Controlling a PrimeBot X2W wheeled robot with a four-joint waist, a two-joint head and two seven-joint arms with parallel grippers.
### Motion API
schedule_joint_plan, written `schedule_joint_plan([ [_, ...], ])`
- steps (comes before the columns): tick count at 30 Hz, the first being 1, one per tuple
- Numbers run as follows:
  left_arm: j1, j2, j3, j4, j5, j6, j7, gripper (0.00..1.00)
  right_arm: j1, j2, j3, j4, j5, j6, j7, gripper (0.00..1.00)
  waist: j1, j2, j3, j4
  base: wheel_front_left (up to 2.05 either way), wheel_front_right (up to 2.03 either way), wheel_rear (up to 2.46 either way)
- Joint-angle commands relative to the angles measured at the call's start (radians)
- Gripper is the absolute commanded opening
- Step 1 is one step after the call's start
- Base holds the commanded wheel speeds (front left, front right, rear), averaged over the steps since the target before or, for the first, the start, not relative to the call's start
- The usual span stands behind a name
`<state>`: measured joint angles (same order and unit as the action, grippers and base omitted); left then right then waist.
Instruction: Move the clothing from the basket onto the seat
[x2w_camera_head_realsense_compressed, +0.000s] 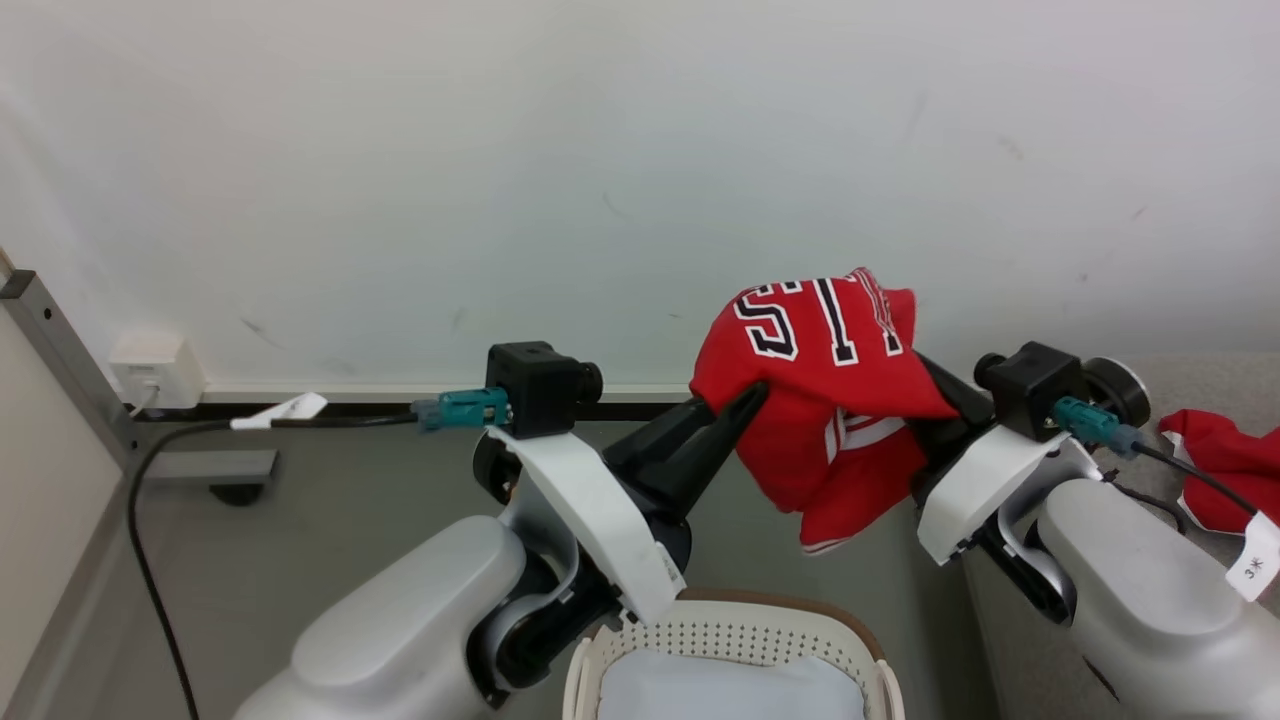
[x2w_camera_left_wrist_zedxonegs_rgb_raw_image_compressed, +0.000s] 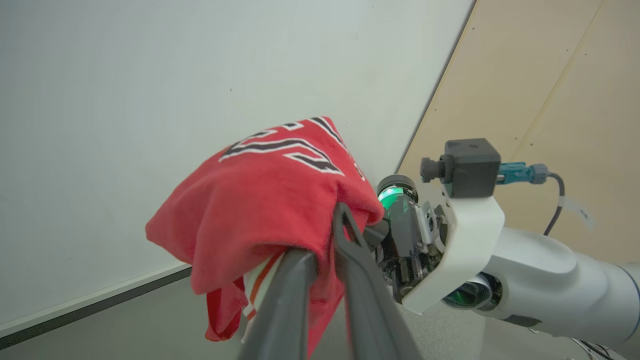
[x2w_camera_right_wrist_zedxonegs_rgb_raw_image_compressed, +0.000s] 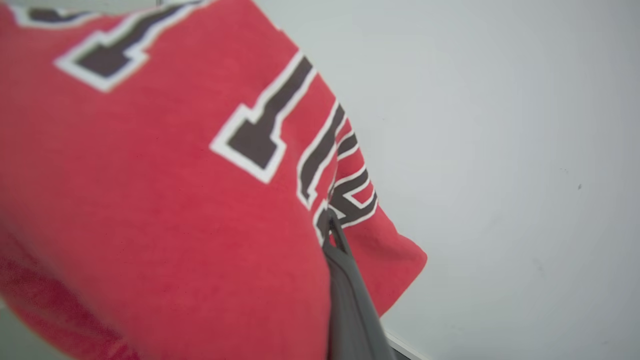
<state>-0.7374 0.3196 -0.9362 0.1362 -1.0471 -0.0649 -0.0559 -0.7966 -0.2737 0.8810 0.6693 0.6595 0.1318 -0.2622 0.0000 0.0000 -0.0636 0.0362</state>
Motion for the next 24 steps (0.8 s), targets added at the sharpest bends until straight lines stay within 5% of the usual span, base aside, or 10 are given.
schedule_joint_plan([
  [1,0.015,0.006,0.002,0.017,0.023,0.006,-0.015,1.0,0.002,-0.008,-0.038,-0.004,-0.015,-0.002,-0.003,0.0,0.0,0.0,0.0,-0.005,0.0,0.0,0.0],
  [10,0.055,0.009,-0.042,0.11,0.12,0.028,-0.106,1.0,0.029,-0.033,-0.182,-0.008,-0.053,-0.002,-0.003,0.0,0.0,0.0,0.011,-0.03,0.0,0.0,0.0],
  [24,0.069,-0.018,-0.057,0.183,0.174,0.014,-0.18,1.0,0.054,-0.043,-0.211,-0.031,-0.08,-0.002,0.008,0.0,0.0,0.0,0.037,-0.163,0.0,0.0,0.0],
])
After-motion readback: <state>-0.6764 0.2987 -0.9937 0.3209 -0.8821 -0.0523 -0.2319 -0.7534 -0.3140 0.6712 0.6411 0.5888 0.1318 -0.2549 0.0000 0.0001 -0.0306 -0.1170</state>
